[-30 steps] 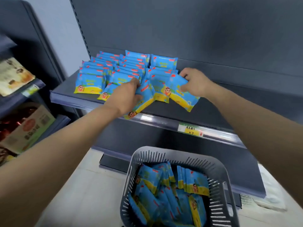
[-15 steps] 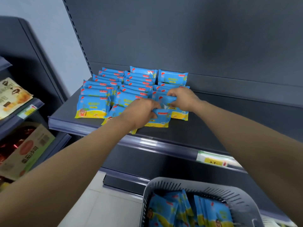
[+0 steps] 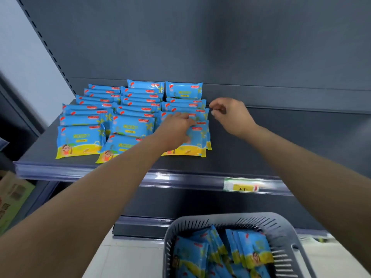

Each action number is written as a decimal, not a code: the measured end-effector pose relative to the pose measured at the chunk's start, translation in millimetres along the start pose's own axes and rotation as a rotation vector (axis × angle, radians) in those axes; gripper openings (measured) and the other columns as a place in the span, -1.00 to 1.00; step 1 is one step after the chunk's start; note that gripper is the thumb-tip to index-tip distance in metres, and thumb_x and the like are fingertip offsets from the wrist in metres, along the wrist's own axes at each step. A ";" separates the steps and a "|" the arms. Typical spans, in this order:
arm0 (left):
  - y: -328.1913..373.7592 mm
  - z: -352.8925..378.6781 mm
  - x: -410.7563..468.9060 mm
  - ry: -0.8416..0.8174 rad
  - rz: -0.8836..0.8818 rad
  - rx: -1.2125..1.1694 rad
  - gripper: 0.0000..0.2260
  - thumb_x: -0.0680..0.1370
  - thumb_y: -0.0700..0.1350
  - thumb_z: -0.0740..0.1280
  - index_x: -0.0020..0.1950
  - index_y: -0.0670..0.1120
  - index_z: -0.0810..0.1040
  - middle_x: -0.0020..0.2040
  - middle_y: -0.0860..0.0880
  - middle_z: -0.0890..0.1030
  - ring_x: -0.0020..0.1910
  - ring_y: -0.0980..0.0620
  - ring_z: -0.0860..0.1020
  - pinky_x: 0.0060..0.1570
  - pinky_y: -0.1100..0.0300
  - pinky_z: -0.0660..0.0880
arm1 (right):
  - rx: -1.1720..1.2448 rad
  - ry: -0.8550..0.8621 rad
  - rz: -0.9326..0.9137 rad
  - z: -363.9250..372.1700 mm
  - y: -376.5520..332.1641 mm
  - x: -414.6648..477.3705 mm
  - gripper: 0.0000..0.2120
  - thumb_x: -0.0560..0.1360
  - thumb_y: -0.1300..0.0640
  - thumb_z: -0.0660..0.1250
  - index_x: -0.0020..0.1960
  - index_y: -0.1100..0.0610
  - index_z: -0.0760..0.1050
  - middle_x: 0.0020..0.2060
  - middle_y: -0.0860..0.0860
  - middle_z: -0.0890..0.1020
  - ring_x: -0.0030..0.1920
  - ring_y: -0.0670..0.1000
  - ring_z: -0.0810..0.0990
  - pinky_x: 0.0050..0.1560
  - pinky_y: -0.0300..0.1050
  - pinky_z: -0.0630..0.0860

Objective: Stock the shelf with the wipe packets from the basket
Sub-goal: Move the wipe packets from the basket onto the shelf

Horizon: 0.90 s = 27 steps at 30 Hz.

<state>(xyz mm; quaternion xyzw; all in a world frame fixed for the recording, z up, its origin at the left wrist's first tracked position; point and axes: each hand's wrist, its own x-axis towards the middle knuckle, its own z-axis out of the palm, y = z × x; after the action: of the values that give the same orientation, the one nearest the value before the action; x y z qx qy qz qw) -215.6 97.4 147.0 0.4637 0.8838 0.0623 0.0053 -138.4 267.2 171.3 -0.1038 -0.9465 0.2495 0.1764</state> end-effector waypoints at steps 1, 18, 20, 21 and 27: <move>1.0 1.4 -1.3 0.006 -0.002 0.022 -0.51 0.48 -0.07 0.35 0.39 -0.06 0.35 0.28 -0.10 0.42 0.26 -0.11 0.35 0.25 0.01 0.26 | -0.013 0.008 -0.007 -4.5 -1.7 -7.4 -0.81 0.49 0.21 0.30 0.09 0.17 0.56 -0.05 0.10 0.63 -0.05 0.07 0.55 0.02 0.00 0.50; 94.0 -11.2 -76.7 0.375 0.122 -0.047 -0.61 0.48 -0.09 0.37 0.28 -0.16 0.45 0.20 -0.14 0.48 0.22 -0.14 0.39 0.20 0.13 0.14 | -0.432 0.033 -0.260 -48.0 -8.1 -140.9 -0.67 0.52 0.14 0.29 0.26 0.20 0.47 0.17 0.13 0.56 0.20 0.17 0.48 0.19 0.04 0.28; 114.1 -1.0 -91.0 0.346 0.102 -0.067 -0.60 0.46 -0.11 0.39 0.25 -0.19 0.48 0.17 -0.16 0.50 0.19 -0.17 0.42 0.18 0.09 0.20 | -0.436 -0.013 -0.285 -47.4 3.5 -161.3 -0.67 0.51 0.15 0.30 0.25 0.20 0.48 0.16 0.12 0.57 0.19 0.16 0.48 0.18 0.03 0.29; 125.0 6.6 -98.6 0.320 0.097 -0.073 -0.60 0.44 -0.12 0.40 0.24 -0.20 0.49 0.16 -0.17 0.51 0.17 -0.17 0.44 0.17 0.06 0.24 | -0.435 -0.034 -0.298 -46.8 10.9 -172.3 -0.67 0.50 0.15 0.30 0.25 0.19 0.49 0.16 0.12 0.57 0.19 0.16 0.49 0.18 0.03 0.29; 169.6 62.8 -150.7 0.158 -0.031 -0.100 -0.57 0.43 -0.12 0.42 0.27 -0.18 0.47 0.16 -0.15 0.51 0.16 -0.17 0.45 0.17 0.01 0.31 | -0.407 -0.233 -0.387 -27.0 54.1 -234.1 -0.69 0.50 0.13 0.28 0.22 0.17 0.47 0.16 0.10 0.55 0.20 0.15 0.47 0.18 0.02 0.29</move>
<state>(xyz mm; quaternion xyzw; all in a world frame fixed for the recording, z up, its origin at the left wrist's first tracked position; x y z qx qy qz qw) 13.3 75.7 96.9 0.4429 0.8842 0.1427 -0.0402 92.4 258.6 99.7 0.0746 -0.9931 0.0269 0.0866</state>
